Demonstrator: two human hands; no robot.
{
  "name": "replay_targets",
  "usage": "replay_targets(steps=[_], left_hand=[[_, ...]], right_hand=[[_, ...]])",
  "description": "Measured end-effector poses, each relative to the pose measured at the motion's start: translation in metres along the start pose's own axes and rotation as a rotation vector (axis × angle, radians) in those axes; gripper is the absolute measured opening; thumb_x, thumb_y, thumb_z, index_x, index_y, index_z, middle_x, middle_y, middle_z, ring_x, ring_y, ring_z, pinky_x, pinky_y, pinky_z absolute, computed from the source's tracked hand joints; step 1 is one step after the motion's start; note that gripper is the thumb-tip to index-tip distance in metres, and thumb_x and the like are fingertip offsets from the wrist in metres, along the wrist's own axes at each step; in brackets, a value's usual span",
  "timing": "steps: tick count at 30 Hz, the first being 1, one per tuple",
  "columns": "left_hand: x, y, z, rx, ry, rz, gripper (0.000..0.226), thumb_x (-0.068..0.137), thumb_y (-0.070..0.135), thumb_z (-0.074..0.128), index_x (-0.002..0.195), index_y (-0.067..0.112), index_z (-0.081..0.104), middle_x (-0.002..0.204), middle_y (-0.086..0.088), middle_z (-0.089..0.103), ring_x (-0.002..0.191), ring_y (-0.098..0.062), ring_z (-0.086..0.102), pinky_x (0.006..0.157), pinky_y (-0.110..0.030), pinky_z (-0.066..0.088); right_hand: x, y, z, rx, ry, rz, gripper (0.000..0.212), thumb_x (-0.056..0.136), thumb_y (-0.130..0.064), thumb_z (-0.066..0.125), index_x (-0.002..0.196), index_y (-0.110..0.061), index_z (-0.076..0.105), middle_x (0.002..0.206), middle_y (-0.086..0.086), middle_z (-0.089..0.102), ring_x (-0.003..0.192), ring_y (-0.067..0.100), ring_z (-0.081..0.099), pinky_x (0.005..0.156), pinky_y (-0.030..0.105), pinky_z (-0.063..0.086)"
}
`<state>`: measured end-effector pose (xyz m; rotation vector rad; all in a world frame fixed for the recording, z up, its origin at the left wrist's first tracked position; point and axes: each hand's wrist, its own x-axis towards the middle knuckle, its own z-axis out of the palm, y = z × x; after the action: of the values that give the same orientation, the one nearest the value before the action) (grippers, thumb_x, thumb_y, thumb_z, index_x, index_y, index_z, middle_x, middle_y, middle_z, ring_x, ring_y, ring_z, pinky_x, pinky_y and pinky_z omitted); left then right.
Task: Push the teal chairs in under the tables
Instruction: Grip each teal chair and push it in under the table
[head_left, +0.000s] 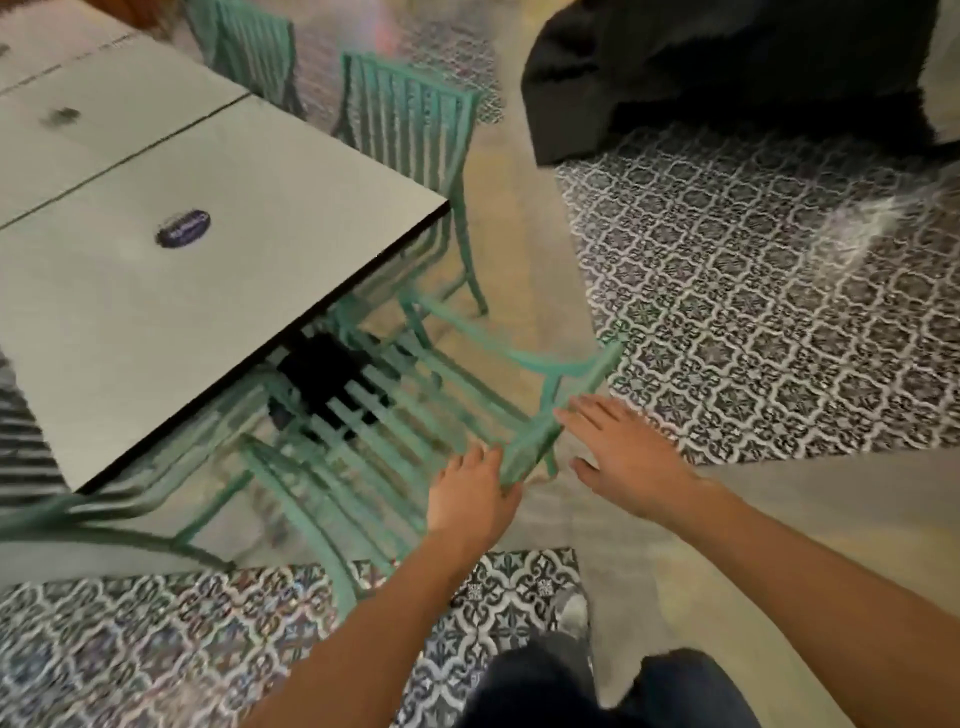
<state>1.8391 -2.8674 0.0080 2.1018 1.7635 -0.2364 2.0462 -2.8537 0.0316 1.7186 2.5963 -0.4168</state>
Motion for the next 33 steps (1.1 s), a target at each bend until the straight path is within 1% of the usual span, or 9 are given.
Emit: replay_targets(steps=[2,5,7,12,15,17,19,22,33], left_hand=[[-0.006,-0.003,0.002,-0.031,-0.002,-0.072,0.058,0.095,0.051,0.041,0.144,0.021,0.033,0.143,-0.004,0.045,0.129,-0.025,0.044,0.101,-0.041,0.040],[-0.009,-0.004,0.004,-0.123,-0.001,-0.214,0.065,0.093,0.063,0.037,0.145,0.023,0.033,0.143,0.000,0.045,0.129,-0.023,0.045,0.101,-0.041,0.042],[-0.014,-0.005,0.012,-0.152,0.011,-0.307,0.068,0.090,0.069,0.035,0.144,0.026,0.036,0.141,0.003,0.047,0.126,-0.021,0.048,0.102,-0.041,0.044],[-0.049,0.005,0.035,-0.204,-0.022,-0.553,0.063,0.087,0.072,0.036,0.136,0.034,0.044,0.131,0.005,0.053,0.116,-0.016,0.053,0.101,-0.039,0.046],[-0.061,0.010,0.042,-0.240,-0.001,-0.634,0.055,0.093,0.065,0.036,0.138,0.034,0.042,0.133,0.006,0.053,0.121,-0.017,0.051,0.106,-0.040,0.040],[-0.059,0.014,0.042,-0.223,0.011,-0.669,0.049,0.096,0.058,0.036,0.137,0.032,0.043,0.134,0.006,0.054,0.123,-0.019,0.051,0.104,-0.040,0.040],[-0.057,0.020,0.039,-0.214,0.016,-0.684,0.040,0.098,0.054,0.036,0.129,0.032,0.048,0.126,0.006,0.058,0.116,-0.018,0.054,0.099,-0.039,0.042],[-0.059,0.020,0.037,-0.236,0.026,-0.684,0.032,0.099,0.051,0.036,0.119,0.032,0.050,0.116,0.008,0.059,0.108,-0.016,0.055,0.098,-0.038,0.043],[-0.061,0.022,0.043,-0.209,0.085,-0.673,0.033,0.099,0.051,0.035,0.119,0.030,0.051,0.118,0.006,0.059,0.112,-0.018,0.054,0.100,-0.039,0.042]], right_hand=[[0.010,0.010,0.001,-0.008,-0.071,-0.059,0.065,0.094,-0.033,0.049,0.152,-0.021,0.021,0.156,0.004,0.026,0.144,0.024,0.019,0.116,0.037,0.014],[0.038,0.029,-0.003,-0.006,-0.133,-0.199,0.065,0.093,-0.034,0.050,0.151,-0.022,0.022,0.156,0.004,0.025,0.145,0.024,0.019,0.118,0.039,0.015],[0.060,0.042,-0.004,-0.012,-0.173,-0.285,0.063,0.095,-0.039,0.047,0.151,-0.024,0.022,0.157,0.000,0.023,0.145,0.021,0.016,0.119,0.040,0.014],[0.090,0.072,0.009,-0.078,-0.322,-0.444,0.058,0.099,-0.048,0.035,0.152,-0.027,0.020,0.158,-0.005,0.020,0.146,0.017,0.009,0.120,0.038,0.006],[0.100,0.085,0.009,-0.150,-0.360,-0.498,0.053,0.102,-0.045,0.030,0.152,-0.028,0.022,0.156,-0.007,0.024,0.146,0.015,0.014,0.118,0.037,0.005],[0.102,0.093,0.005,-0.146,-0.358,-0.504,0.051,0.102,-0.044,0.031,0.150,-0.029,0.026,0.152,-0.007,0.034,0.143,0.014,0.022,0.118,0.037,0.009],[0.102,0.098,0.004,-0.110,-0.331,-0.497,0.048,0.101,-0.045,0.033,0.147,-0.032,0.032,0.145,-0.010,0.042,0.137,0.014,0.032,0.115,0.036,0.015],[0.101,0.094,0.003,-0.097,-0.339,-0.493,0.046,0.099,-0.048,0.035,0.143,-0.034,0.039,0.139,-0.013,0.049,0.129,0.013,0.041,0.111,0.035,0.022],[0.098,0.092,0.006,-0.128,-0.302,-0.446,0.042,0.098,-0.048,0.037,0.138,-0.035,0.043,0.128,-0.013,0.054,0.122,0.015,0.044,0.104,0.033,0.028]])
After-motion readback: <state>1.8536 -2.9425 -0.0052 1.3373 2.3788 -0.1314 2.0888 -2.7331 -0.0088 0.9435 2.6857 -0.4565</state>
